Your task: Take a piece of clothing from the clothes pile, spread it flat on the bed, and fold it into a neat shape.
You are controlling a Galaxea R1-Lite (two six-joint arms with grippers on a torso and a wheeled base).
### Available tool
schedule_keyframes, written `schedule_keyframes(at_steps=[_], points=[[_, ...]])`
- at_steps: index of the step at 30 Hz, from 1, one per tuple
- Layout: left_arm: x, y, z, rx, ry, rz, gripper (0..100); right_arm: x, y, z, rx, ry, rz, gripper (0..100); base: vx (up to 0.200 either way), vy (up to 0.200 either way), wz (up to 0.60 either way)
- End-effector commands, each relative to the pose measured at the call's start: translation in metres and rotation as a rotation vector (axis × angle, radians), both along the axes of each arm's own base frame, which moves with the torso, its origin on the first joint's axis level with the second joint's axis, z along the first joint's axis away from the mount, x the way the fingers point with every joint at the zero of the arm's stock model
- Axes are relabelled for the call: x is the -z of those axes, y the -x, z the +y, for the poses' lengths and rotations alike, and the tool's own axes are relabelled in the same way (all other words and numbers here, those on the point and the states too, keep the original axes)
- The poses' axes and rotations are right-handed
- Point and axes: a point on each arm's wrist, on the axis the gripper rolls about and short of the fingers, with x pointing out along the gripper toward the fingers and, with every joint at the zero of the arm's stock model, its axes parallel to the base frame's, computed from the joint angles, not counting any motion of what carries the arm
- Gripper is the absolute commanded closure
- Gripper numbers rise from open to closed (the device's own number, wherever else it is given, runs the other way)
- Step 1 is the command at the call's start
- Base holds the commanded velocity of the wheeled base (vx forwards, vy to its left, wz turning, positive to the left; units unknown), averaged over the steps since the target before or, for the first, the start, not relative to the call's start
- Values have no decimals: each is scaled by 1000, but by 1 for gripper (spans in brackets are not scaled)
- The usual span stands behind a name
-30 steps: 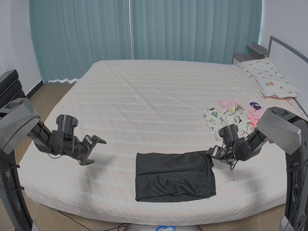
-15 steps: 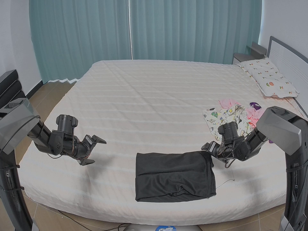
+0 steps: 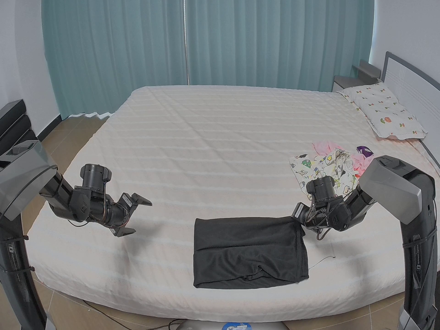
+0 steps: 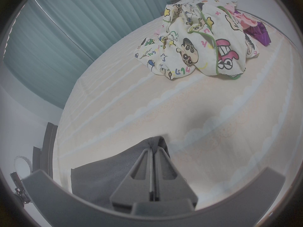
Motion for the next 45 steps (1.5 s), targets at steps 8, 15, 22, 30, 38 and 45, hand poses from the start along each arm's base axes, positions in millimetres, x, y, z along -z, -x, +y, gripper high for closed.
schedule_keyframes(at_steps=[8,15,22,30,38,45], points=[[0,0,0,1,-1,1,0,3,1,-5,33,-47,-3,0,0,0,0],[0,0,-1,2,0,1,0,-19,12,-8,19,-62,-37,0,0,0,0],[0,0,-1,0,-3,1,0,-27,71,-8,-200,-59,65,0,-114,0,0],[1,0,-2,3,-5,2,0,-5,93,-7,-322,-24,57,0,-125,0,0],[1,0,-3,5,-5,2,0,-4,99,-5,-379,-74,75,0,0,0,0],[1,0,-3,6,-6,1,0,-3,99,-3,-384,-74,74,0,0,0,0]])
